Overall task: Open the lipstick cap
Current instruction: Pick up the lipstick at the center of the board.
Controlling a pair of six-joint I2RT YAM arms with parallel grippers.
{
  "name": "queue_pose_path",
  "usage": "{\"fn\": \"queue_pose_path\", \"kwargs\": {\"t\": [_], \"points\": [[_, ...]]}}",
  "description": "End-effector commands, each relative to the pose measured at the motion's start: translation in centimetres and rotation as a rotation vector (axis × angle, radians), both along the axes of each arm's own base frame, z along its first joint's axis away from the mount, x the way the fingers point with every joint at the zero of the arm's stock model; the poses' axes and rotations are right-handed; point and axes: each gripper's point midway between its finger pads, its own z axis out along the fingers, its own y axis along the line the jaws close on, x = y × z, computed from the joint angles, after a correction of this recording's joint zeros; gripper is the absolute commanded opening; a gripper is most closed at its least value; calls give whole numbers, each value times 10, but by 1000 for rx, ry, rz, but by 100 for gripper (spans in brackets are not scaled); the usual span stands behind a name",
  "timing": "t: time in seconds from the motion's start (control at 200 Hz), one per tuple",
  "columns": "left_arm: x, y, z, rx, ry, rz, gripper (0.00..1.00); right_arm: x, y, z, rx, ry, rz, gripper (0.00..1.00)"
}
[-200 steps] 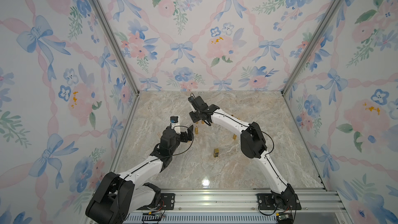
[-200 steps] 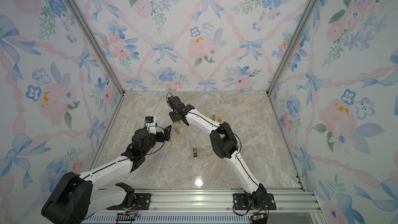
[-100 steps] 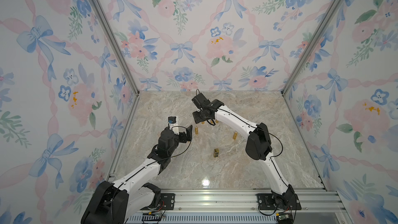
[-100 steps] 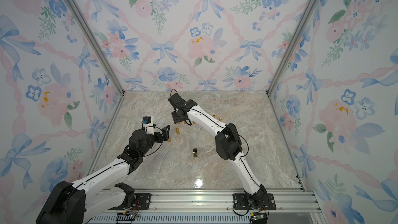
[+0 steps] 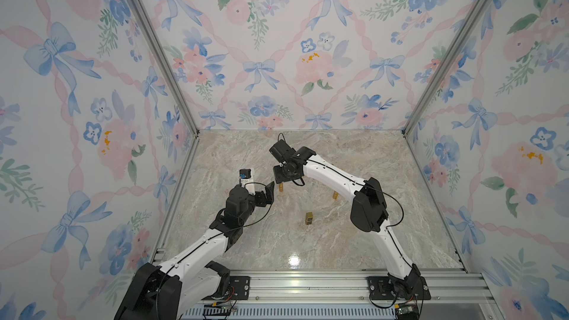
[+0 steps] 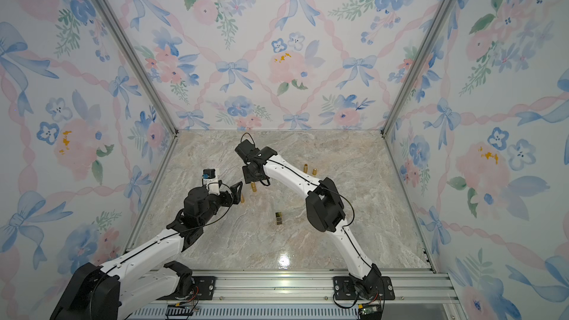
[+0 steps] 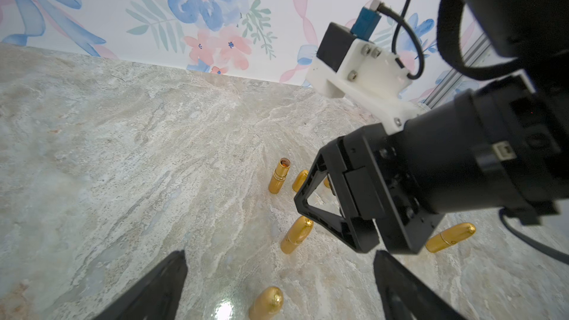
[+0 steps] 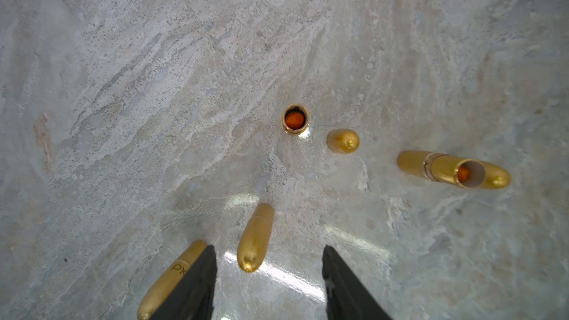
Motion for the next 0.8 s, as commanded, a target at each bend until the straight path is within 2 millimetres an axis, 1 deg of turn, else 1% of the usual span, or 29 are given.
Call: {"fn": "queue_pose_path", "kwargs": {"t": [0.0, 0.12, 0.255, 0.405, 0.795], "points": [[-3, 2, -2, -21, 9, 0, 98, -11, 1, -15, -18, 46, -13, 55], [-3, 1, -1, -22, 9, -2, 98, -11, 2, -25, -22, 56, -15, 52], [-3, 1, -1, -24, 13, -6, 98, -13, 9, -32, -9, 68, -1, 49], [-3, 1, -2, -24, 17, -2, 98, -16, 12, -43, -20, 82, 9, 46], [-3, 2, -1, -21, 16, 2, 98, -15, 10, -65, -45, 94, 0, 36]]}}
